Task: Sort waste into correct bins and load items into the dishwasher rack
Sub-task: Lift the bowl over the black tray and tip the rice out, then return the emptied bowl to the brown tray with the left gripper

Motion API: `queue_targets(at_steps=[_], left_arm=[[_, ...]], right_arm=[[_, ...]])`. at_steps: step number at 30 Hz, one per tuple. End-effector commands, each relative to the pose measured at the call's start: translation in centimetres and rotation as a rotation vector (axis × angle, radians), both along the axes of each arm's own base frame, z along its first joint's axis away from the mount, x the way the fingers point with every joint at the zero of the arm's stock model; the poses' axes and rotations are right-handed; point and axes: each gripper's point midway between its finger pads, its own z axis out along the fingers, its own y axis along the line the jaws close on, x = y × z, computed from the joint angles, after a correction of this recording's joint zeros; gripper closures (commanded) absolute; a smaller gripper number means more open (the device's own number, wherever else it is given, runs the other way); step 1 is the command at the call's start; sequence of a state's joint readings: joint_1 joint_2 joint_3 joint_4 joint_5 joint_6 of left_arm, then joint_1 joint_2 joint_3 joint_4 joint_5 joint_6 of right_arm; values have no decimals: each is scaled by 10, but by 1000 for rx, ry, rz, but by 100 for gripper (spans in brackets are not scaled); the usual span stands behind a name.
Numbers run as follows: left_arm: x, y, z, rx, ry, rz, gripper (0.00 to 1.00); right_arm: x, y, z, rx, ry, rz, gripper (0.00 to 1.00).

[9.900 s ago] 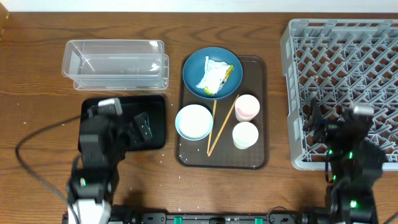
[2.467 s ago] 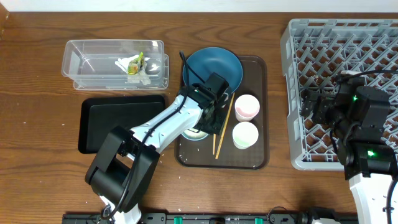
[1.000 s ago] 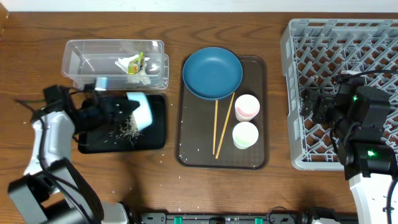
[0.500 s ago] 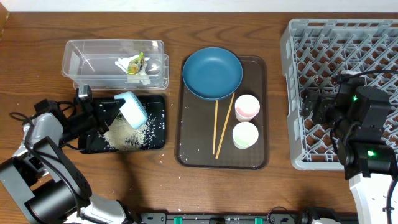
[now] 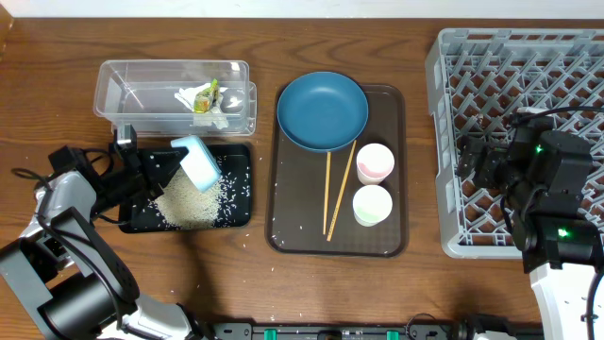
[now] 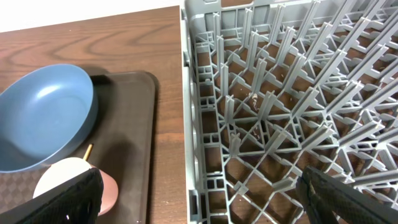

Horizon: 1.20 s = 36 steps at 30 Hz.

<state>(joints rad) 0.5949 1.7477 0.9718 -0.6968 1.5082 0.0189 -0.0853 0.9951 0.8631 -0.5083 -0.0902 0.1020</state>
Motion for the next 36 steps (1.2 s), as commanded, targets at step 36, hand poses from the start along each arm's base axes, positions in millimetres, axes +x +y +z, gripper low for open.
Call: queue_targets(at_steps=[36], left_arm=[[-32,-226,-73,1092,-156,-550,94]], right_arm=[[2,7,9,-1,-19,25,1]])
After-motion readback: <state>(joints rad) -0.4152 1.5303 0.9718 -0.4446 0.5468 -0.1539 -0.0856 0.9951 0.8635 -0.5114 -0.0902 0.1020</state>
